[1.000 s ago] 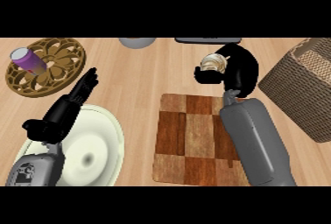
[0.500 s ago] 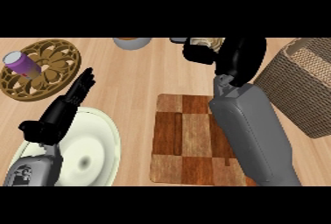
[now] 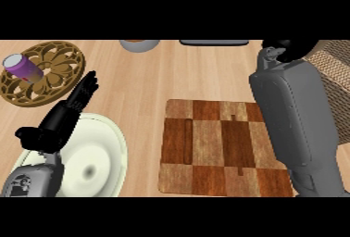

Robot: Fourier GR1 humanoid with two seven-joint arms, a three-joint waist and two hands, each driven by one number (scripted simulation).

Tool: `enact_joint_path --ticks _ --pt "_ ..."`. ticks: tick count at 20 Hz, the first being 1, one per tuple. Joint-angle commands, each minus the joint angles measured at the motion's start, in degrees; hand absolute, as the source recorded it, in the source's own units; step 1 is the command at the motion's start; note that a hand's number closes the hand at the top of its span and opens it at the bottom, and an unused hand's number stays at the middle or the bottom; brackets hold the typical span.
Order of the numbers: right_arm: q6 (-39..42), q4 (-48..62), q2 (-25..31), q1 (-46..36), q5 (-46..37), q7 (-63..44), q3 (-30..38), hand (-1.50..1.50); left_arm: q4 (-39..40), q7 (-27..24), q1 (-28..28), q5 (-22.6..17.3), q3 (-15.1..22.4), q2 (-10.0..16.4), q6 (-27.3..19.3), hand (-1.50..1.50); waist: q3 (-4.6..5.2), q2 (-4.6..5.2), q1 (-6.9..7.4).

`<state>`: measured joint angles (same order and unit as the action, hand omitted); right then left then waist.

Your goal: Pick the cupcake from the cutting board and place it in the basket

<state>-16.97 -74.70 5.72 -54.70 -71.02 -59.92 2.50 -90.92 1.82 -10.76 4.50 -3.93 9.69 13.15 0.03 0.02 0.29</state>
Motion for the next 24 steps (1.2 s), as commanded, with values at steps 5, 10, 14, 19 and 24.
enact_joint_path --ticks 5,10,14,19,24 --pt "-3.73 10.93 8.76 -6.25 -0.60 0.87 10.31 1.50 -0.99 -0.54 2.15 0.13 0.58 -0.21 0.64 0.00 -0.02 0.20 0.68" --pt "-11.29 14.12 12.22 -4.63 -0.27 4.83 13.89 1.50 -1.29 1.03 0.33 1.96 2.16 -2.30 -1.68 0.00 -0.05 0.19 0.30" --pt "-12.20 17.14 17.63 -5.70 -0.35 5.95 17.15 1.50 -2.65 -0.31 2.63 -0.19 0.10 -0.02 0.83 0.00 -0.04 0.12 0.51" --pt "-13.71 21.76 20.69 -4.49 4.01 9.94 20.19 1.50 0.03 -2.70 1.97 -1.20 -1.37 1.37 2.61 0.00 -0.03 0.16 0.32" --pt "-14.17 24.97 22.37 0.22 11.58 18.32 22.49 1.50 -1.40 1.41 0.41 0.32 0.51 -1.36 -0.10 0.00 -0.06 0.11 0.09"
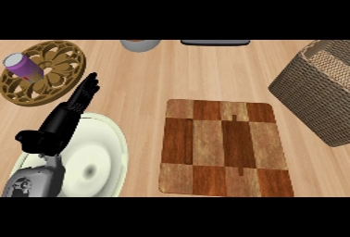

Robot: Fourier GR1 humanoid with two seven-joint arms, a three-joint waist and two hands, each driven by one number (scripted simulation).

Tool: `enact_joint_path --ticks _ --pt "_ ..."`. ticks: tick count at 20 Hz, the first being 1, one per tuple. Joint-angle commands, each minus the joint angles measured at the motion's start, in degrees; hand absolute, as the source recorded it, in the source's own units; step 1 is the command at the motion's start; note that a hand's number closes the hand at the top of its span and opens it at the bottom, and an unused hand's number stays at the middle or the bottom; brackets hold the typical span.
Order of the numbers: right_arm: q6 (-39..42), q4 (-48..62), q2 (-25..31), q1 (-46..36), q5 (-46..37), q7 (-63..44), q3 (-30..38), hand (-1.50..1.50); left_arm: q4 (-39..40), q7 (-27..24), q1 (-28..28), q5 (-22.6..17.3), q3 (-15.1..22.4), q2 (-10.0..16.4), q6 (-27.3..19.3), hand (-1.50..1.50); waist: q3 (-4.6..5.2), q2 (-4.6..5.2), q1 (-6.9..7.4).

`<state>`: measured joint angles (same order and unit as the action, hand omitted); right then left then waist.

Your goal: Pick the cupcake from the cutting board and place it in the basket

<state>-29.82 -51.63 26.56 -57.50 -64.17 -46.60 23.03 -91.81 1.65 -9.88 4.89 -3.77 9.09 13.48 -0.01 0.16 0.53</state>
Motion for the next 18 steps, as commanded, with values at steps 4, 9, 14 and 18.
enact_joint_path --ticks 4,9,14,18 --pt "-5.79 4.65 3.01 6.98 7.58 10.97 3.53 1.50 -0.38 1.05 -0.78 -0.31 -1.34 1.13 0.36 0.00 -0.03 0.00 -0.21" --pt "-12.99 11.21 5.26 7.21 8.41 16.66 4.36 1.50 2.33 -2.46 0.04 1.45 0.21 -0.75 -0.68 0.00 -0.03 0.14 0.18" --pt "-18.48 13.11 6.90 6.17 6.17 15.39 4.01 1.50 -0.79 -1.20 1.41 0.97 0.69 -0.20 0.59 0.00 -0.01 0.09 0.40" --pt "-20.38 14.09 8.37 8.74 17.57 27.08 8.77 -1.50 3.02 -1.65 -1.56 0.70 -0.98 0.29 0.24 0.00 -0.06 0.18 0.13"
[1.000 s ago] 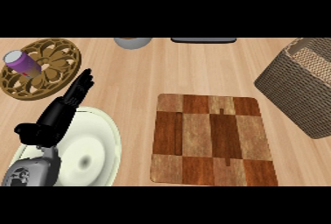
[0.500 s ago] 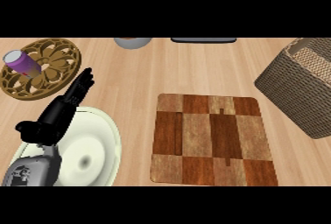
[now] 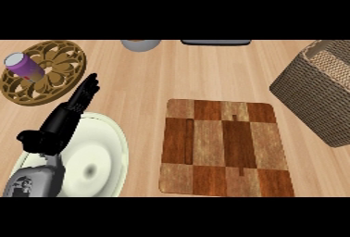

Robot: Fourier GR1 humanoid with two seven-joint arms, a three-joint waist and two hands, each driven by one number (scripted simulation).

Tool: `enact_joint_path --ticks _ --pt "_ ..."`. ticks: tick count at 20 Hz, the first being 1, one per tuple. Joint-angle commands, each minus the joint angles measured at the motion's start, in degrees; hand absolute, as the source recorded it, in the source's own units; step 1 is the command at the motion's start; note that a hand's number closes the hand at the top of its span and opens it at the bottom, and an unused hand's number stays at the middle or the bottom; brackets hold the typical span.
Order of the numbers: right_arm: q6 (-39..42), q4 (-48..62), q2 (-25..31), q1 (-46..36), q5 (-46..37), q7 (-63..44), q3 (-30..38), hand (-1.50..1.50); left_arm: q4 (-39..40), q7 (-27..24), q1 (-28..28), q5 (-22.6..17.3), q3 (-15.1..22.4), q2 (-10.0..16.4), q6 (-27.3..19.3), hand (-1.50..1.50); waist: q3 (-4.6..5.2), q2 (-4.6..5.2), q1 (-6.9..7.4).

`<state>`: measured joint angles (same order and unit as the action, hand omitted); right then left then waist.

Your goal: Pick the cupcake from the cutting board and place it in the basket

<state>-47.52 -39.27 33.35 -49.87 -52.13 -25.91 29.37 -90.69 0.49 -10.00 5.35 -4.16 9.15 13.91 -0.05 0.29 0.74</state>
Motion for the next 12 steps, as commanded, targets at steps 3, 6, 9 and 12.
enact_joint_path --ticks 3,6,9,12 --pt "-4.29 7.79 2.92 -0.80 5.14 8.82 1.98 -1.50 -2.11 -1.63 3.07 -1.35 -1.10 1.29 1.89 0.00 -0.01 0.09 0.63" --pt "-2.29 8.24 4.64 -0.84 6.84 11.89 1.45 -1.50 -2.64 1.63 2.02 -1.50 -0.72 0.76 1.65 0.00 0.00 -0.02 0.35" --pt "-2.09 5.30 3.84 0.24 10.52 16.05 1.84 -1.50 -3.44 2.30 0.19 -0.43 -0.08 0.10 0.37 0.00 -0.01 -0.13 0.02" --pt "-2.43 2.53 2.37 -2.87 13.51 15.67 2.88 -1.50 -4.55 3.53 0.91 -0.84 0.01 -0.46 0.13 0.00 0.01 -0.30 -0.09"
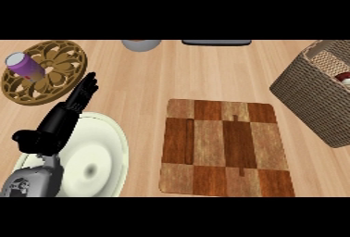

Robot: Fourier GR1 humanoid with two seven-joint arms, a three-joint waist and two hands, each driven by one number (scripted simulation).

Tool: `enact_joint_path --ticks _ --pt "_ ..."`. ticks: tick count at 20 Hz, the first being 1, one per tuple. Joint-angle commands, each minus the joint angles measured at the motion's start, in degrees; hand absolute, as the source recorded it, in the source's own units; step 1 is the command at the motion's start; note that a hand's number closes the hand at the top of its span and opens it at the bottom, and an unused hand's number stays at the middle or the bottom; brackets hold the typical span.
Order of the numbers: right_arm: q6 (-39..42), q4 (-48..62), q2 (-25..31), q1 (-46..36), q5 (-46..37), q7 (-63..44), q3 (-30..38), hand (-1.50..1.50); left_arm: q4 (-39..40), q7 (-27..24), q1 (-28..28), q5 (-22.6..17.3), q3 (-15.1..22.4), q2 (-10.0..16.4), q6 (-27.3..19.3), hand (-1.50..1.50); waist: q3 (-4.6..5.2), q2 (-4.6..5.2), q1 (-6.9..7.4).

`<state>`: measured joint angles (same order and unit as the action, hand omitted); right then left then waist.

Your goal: Pick the cupcake from the cutting board and place it in the basket

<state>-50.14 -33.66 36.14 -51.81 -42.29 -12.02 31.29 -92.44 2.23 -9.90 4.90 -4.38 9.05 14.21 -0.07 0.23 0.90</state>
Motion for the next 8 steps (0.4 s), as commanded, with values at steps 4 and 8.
enact_joint_path --ticks 4,8 --pt "1.88 -4.64 2.85 0.31 9.22 2.58 4.77 -1.50 -1.25 -2.22 3.15 -0.11 -0.42 0.75 0.93 0.00 0.03 -0.28 -0.42" --pt "6.73 -11.48 2.17 5.06 14.45 -0.53 6.67 -1.50 0.32 2.56 -1.74 0.29 -0.71 0.18 -0.82 0.00 0.08 -0.61 -1.81"
